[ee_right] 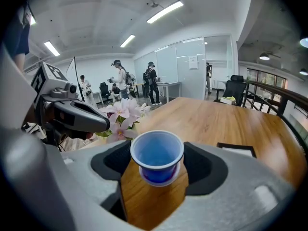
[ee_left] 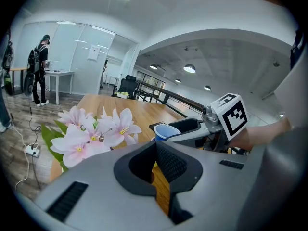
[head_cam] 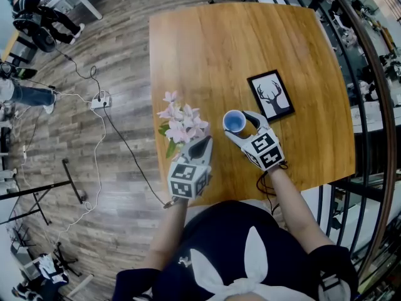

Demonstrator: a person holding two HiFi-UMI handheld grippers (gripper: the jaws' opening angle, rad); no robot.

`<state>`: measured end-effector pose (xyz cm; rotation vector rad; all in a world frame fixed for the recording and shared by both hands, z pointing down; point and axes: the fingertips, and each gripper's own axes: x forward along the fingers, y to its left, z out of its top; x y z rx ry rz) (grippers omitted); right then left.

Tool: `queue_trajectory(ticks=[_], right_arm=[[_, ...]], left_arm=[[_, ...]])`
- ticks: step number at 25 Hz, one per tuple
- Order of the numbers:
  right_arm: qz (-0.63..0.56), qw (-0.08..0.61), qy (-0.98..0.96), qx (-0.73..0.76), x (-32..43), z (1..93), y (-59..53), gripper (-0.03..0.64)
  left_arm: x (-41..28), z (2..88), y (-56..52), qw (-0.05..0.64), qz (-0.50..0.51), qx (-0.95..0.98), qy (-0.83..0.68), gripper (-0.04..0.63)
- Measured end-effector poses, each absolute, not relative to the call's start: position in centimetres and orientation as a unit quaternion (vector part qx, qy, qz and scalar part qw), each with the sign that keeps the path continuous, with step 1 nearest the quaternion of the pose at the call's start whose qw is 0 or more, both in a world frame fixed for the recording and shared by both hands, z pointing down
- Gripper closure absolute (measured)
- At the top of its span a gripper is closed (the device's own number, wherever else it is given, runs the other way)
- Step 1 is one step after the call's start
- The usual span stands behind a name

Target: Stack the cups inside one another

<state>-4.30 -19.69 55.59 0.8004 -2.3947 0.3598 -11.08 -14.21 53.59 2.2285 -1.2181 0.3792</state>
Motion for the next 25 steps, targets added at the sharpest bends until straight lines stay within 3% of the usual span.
queue_trajectory(ticks=[19,25], right_arm=[[0.129,0.277,-0.902,0.306,-3.3,54.3,-17.9,0.264],[0.112,0.252,-0.908,0.316,-3.4,52.3,-16.9,0.356]], left_arm=[[-10.8,52.6,-13.8,0.272,0.136,0.835,-0.458,0.578],[-10.6,51.2,-13.6,0.263,0.129,0.838,-0.461,0.578]])
